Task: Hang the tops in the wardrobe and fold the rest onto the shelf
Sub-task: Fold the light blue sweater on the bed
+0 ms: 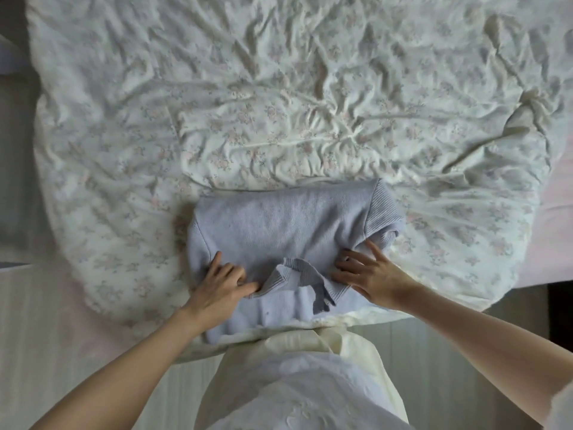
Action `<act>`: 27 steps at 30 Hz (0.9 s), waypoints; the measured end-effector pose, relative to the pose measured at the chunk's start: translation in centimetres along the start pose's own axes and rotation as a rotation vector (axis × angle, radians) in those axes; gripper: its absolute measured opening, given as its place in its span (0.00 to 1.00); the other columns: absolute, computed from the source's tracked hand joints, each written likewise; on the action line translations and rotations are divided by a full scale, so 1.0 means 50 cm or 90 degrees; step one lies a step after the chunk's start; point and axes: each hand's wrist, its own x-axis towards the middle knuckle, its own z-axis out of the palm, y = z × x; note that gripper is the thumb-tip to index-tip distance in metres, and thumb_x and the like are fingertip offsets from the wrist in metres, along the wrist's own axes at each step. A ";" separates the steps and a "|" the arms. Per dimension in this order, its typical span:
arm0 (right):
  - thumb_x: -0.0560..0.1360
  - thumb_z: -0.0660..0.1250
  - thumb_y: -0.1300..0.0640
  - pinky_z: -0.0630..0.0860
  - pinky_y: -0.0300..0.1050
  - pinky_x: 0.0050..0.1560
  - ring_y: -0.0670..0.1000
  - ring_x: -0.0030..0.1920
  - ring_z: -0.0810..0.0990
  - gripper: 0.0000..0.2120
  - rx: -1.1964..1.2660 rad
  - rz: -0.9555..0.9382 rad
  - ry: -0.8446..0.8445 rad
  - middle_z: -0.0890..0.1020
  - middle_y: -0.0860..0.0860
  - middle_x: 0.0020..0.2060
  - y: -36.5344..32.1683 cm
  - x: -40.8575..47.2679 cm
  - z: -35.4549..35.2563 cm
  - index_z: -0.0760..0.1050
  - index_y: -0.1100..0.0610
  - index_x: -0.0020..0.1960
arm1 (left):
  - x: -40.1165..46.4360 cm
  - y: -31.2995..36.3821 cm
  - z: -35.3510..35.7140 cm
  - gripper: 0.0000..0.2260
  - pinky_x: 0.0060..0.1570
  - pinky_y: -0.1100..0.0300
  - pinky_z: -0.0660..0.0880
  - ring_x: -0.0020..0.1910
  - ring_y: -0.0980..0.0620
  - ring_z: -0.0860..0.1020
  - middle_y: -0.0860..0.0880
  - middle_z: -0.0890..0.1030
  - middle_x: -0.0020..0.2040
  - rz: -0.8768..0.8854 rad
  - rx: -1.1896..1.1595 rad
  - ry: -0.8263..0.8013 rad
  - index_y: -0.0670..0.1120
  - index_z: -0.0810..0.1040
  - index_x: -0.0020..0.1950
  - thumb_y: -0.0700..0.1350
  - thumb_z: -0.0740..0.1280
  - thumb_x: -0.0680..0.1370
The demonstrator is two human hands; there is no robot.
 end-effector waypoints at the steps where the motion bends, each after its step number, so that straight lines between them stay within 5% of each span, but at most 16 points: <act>1: 0.62 0.79 0.55 0.73 0.67 0.56 0.53 0.55 0.82 0.20 -0.008 0.002 -0.008 0.84 0.48 0.49 -0.005 -0.007 0.004 0.82 0.47 0.53 | -0.004 0.005 0.003 0.21 0.53 0.35 0.73 0.32 0.46 0.75 0.48 0.73 0.34 0.006 0.011 0.010 0.52 0.84 0.45 0.33 0.58 0.64; 4: 0.60 0.80 0.53 0.73 0.68 0.56 0.54 0.56 0.81 0.21 -0.038 0.010 -0.041 0.84 0.49 0.50 -0.027 -0.031 0.014 0.83 0.46 0.53 | -0.025 0.031 0.011 0.26 0.52 0.34 0.73 0.31 0.46 0.75 0.47 0.73 0.33 0.013 0.041 0.034 0.53 0.84 0.45 0.34 0.51 0.65; 9: 0.60 0.80 0.52 0.73 0.68 0.56 0.56 0.58 0.80 0.20 -0.041 -0.027 -0.050 0.83 0.50 0.53 -0.039 -0.064 0.049 0.83 0.44 0.52 | -0.046 0.074 0.027 0.25 0.52 0.35 0.75 0.31 0.48 0.76 0.49 0.75 0.33 0.006 0.073 0.010 0.59 0.84 0.47 0.37 0.55 0.65; 12: 0.62 0.79 0.51 0.71 0.69 0.58 0.57 0.61 0.78 0.20 -0.073 0.031 -0.150 0.81 0.51 0.58 -0.047 -0.077 0.062 0.82 0.44 0.53 | -0.040 0.105 0.053 0.23 0.62 0.31 0.64 0.47 0.44 0.78 0.46 0.78 0.46 -0.036 0.074 -0.106 0.59 0.80 0.59 0.39 0.66 0.67; 15: 0.75 0.66 0.49 0.51 0.70 0.69 0.58 0.75 0.56 0.17 -0.112 0.065 -0.234 0.62 0.53 0.74 -0.065 -0.086 0.106 0.75 0.43 0.64 | -0.043 0.148 0.094 0.30 0.68 0.32 0.41 0.74 0.43 0.52 0.43 0.55 0.74 -0.142 0.023 -0.307 0.60 0.57 0.75 0.42 0.59 0.75; 17: 0.80 0.56 0.48 0.39 0.67 0.71 0.58 0.76 0.41 0.19 -0.072 0.094 -0.289 0.47 0.53 0.77 -0.072 -0.085 0.125 0.67 0.46 0.71 | -0.045 0.177 0.110 0.29 0.68 0.33 0.40 0.76 0.43 0.41 0.44 0.45 0.77 -0.174 -0.013 -0.342 0.60 0.57 0.74 0.44 0.60 0.75; 19: 0.80 0.53 0.48 0.44 0.63 0.73 0.57 0.77 0.44 0.19 -0.040 0.143 -0.300 0.48 0.53 0.77 -0.088 -0.078 0.130 0.67 0.48 0.70 | -0.049 0.201 0.112 0.22 0.69 0.35 0.44 0.76 0.43 0.43 0.45 0.45 0.77 -0.193 -0.050 -0.345 0.57 0.66 0.70 0.47 0.61 0.76; 22: 0.79 0.53 0.53 0.68 0.52 0.62 0.56 0.63 0.73 0.17 0.034 0.175 -0.154 0.75 0.54 0.64 -0.109 -0.056 0.096 0.77 0.54 0.59 | -0.043 0.214 0.093 0.08 0.61 0.48 0.65 0.65 0.43 0.69 0.46 0.71 0.66 -0.185 -0.116 -0.174 0.48 0.81 0.49 0.46 0.63 0.75; 24: 0.74 0.59 0.57 0.74 0.49 0.50 0.57 0.49 0.81 0.12 0.060 0.172 0.057 0.83 0.54 0.48 -0.102 -0.034 0.065 0.81 0.58 0.48 | -0.015 0.203 0.068 0.02 0.47 0.52 0.72 0.49 0.44 0.78 0.47 0.80 0.49 -0.181 -0.087 0.019 0.46 0.82 0.40 0.43 0.72 0.69; 26: 0.70 0.66 0.58 0.74 0.55 0.54 0.59 0.54 0.80 0.11 0.030 0.197 0.201 0.82 0.57 0.52 -0.076 0.003 0.039 0.81 0.58 0.51 | 0.034 0.178 0.041 0.11 0.50 0.48 0.74 0.51 0.42 0.79 0.44 0.80 0.52 -0.245 -0.057 0.152 0.44 0.83 0.49 0.41 0.74 0.67; 27: 0.71 0.67 0.57 0.70 0.61 0.60 0.60 0.61 0.76 0.16 0.032 0.226 0.180 0.78 0.59 0.60 -0.061 0.028 0.024 0.79 0.57 0.58 | 0.061 0.160 0.026 0.15 0.57 0.42 0.72 0.58 0.41 0.77 0.42 0.79 0.58 -0.281 -0.056 0.174 0.44 0.81 0.56 0.42 0.72 0.69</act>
